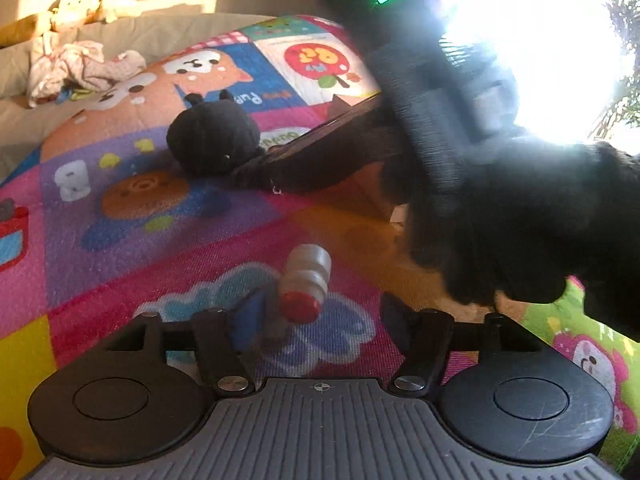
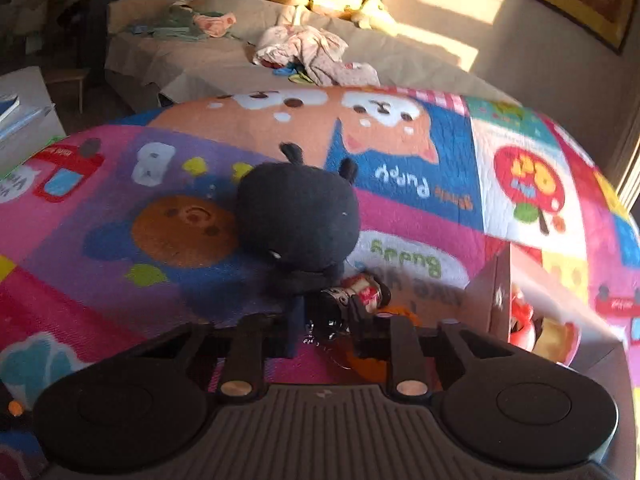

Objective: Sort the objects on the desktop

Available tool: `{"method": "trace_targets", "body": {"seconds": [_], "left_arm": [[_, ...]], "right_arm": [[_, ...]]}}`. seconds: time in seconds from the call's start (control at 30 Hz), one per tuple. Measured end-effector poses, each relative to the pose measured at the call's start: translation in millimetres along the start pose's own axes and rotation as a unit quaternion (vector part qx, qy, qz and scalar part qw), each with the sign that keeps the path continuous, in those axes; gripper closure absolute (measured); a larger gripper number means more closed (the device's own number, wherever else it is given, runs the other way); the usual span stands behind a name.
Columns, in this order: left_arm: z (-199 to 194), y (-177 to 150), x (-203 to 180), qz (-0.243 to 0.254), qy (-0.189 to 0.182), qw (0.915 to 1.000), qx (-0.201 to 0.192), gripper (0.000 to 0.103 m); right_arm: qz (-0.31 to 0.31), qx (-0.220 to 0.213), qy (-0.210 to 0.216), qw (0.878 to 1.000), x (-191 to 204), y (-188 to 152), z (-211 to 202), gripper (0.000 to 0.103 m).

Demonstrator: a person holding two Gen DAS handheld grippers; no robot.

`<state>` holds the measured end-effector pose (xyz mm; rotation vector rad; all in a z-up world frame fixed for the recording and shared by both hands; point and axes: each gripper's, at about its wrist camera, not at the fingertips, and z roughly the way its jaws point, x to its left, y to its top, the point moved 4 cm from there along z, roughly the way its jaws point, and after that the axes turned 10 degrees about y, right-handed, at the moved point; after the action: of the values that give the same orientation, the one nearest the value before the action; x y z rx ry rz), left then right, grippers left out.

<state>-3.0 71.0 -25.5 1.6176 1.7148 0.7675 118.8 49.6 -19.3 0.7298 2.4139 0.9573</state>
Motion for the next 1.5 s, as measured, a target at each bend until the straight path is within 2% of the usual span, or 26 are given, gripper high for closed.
{"method": "trace_targets", "body": {"seconds": [0.03, 0.2, 0.3, 0.33, 0.37, 0.4, 0.43, 0.5, 0.63, 0.67, 0.73, 0.77, 0.9, 1.1, 1.2, 1.3, 1.33, 1.4, 1.47, 1.5], "left_arm": [[0.0, -0.1, -0.5, 0.002, -0.001, 1.0, 0.0, 0.031], [1.0, 0.2, -5.7, 0.01, -0.003, 0.9999, 0.0, 0.022], [2.6, 0.7, -7.7, 0.012, 0.005, 0.9999, 0.001, 0.019], [2.5, 0.7, -8.3, 0.014, 0.011, 0.9998, 0.0, 0.017], [2.1, 0.7, -7.9, 0.014, 0.02, 0.9997, 0.0, 0.007], [2.2, 1.0, -6.1, 0.008, 0.033, 0.9994, 0.0, 0.005], [1.3, 0.6, -3.9, -0.001, 0.045, 0.999, 0.001, 0.005], [0.7, 0.2, 2.0, -0.019, 0.054, 0.9983, 0.004, 0.005], [-1.5, -0.3, 5.8, -0.031, 0.05, 0.9983, 0.001, 0.004], [-1.2, 0.0, 5.4, -0.031, 0.049, 0.9983, 0.002, 0.003], [-1.8, -0.3, 4.7, -0.031, 0.049, 0.9983, 0.001, 0.003], [-1.9, -0.3, 4.6, -0.031, 0.048, 0.9983, 0.001, 0.003], [-1.5, 0.0, 4.1, -0.031, 0.048, 0.9984, 0.002, 0.003], [-0.1, -0.4, 1.3, -0.02, 0.055, 0.9983, 0.005, 0.003], [1.1, -0.2, -0.3, -0.014, 0.059, 0.9981, 0.008, 0.002], [3.8, 0.5, -3.4, 0.0, 0.067, 0.9977, 0.012, 0.002], [4.1, 0.5, -4.8, 0.005, 0.07, 0.9974, 0.014, 0.002], [4.5, 0.3, -6.1, 0.012, 0.075, 0.997, 0.016, 0.002], [4.3, 0.4, -6.8, 0.014, 0.079, 0.9966, 0.019, 0.002], [4.2, 0.5, -7.2, 0.014, 0.081, 0.9964, 0.02, 0.002]], "right_arm": [[-0.003, -0.003, 0.007, 1.0, 1.1, 0.0, -6.9, 0.102], [0.015, -0.031, 0.041, 0.999, -7.4, -5.5, -64.7, 0.102], [0.021, -0.04, 0.04, 0.998, -12.0, -3.6, -77.2, 0.099], [0.027, -0.041, 0.038, 0.998, -13.4, -1.9, -74.4, 0.096], [0.035, -0.038, 0.039, 0.998, -14.8, 0.0, -68.1, 0.088], [0.046, -0.032, 0.044, 0.997, -15.7, 1.7, -60.2, 0.082], [0.059, -0.022, 0.051, 0.997, -17.7, 3.8, -48.9, 0.072], [0.078, -0.001, 0.05, 0.996, -20.8, 7.2, -23.4, 0.068], [0.106, 0.051, 0.039, 0.992, -23.9, 12.8, 23.4, 0.056], [0.111, 0.06, 0.031, 0.992, -25.0, 12.1, 31.8, 0.056], [0.117, 0.056, 0.025, 0.991, -26.7, 14.2, 35.6, 0.073], [0.121, 0.057, 0.021, 0.991, -28.0, 14.1, 33.4, 0.073], [0.119, 0.013, 0.042, 0.992, -28.5, 13.6, -10.7, 0.073], [0.093, -0.045, 0.099, 0.99, -30.0, -10.9, -109.4, 0.073], [0.092, -0.038, 0.108, 0.989, -34.9, -36.7, -140.5, 0.073], [0.097, -0.014, 0.1, 0.99, -44.8, -71.5, -147.7, 0.073], [0.103, -0.01, 0.087, 0.991, -50.3, -82.9, -148.4, 0.071], [0.11, -0.003, 0.029, 0.993, -62.9, -102.3, -147.7, 0.063], [0.145, -0.003, -0.005, 0.989, -77.9, -117.7, -151.4, 0.039], [0.171, -0.008, -0.004, 0.985, -85.2, -124.8, -155.7, 0.033]]}}
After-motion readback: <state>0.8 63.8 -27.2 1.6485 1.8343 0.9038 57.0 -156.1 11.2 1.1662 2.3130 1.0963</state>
